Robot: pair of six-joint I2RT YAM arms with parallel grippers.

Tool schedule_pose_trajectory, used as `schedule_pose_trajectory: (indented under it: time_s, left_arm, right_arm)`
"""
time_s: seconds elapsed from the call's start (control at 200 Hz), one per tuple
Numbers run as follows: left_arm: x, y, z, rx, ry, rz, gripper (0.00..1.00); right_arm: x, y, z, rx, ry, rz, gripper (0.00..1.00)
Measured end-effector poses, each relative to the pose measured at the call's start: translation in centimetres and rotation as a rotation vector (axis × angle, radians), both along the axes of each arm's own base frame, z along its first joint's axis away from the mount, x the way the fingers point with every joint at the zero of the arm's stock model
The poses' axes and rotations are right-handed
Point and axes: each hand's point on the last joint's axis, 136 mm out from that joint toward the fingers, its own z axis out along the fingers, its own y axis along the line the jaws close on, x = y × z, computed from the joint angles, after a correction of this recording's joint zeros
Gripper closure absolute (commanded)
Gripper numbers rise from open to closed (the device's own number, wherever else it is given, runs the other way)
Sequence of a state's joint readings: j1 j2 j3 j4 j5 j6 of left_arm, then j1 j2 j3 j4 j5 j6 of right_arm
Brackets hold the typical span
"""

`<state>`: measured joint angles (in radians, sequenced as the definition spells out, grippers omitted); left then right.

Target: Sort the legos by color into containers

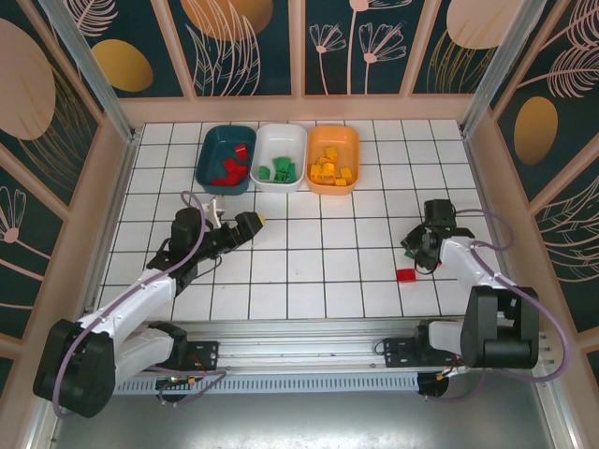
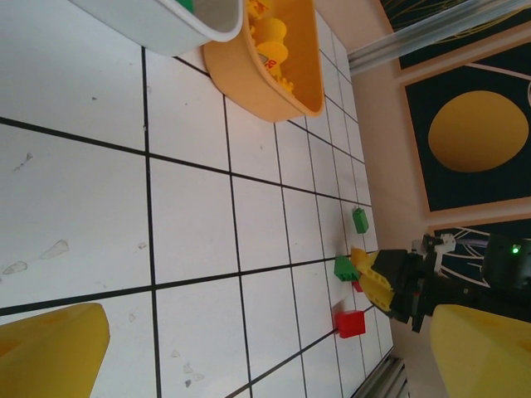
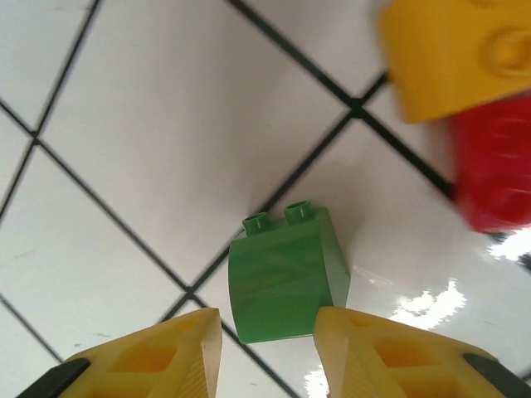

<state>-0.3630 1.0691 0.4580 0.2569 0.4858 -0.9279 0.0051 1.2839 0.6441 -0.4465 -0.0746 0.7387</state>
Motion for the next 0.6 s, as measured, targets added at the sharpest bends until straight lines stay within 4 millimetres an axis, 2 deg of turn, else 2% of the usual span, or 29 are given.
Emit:
schedule_pose_trajectory:
  time_s: [0.135,0.22,0.27,0.405,0.601]
  left_arm:
    - [0.1,0.0,-0.5,0.011,0.009,-0.003,0.01]
    - [0.1,0.0,-0.6,0.014,0.009,-0.005,0.01]
    - [0.0,0.0,-0.6,0.017,0.009,-0.006,0.02]
    - [0.0,0.0,-0.8,0.020,0.012,-0.006,0.02]
    - [0.0,0.0,-1.1,0.024,0.022,-0.007,0.02]
  right_arm:
    - [2.3,1.9,0.6,0.040,-0.044,0.075,0.61]
    - [2.6,2.3,0.9,0.040,-0.048,0.099,0.56]
    - [2.5,2.4,0.9,0.034,-0.041,0.108,0.48]
    - [1.7,2.2,0.8,-0.021,-0.002,0.123,0.35]
    - [-0.1,2.2,-1.0,-0.108,0.105,0.165,0.33]
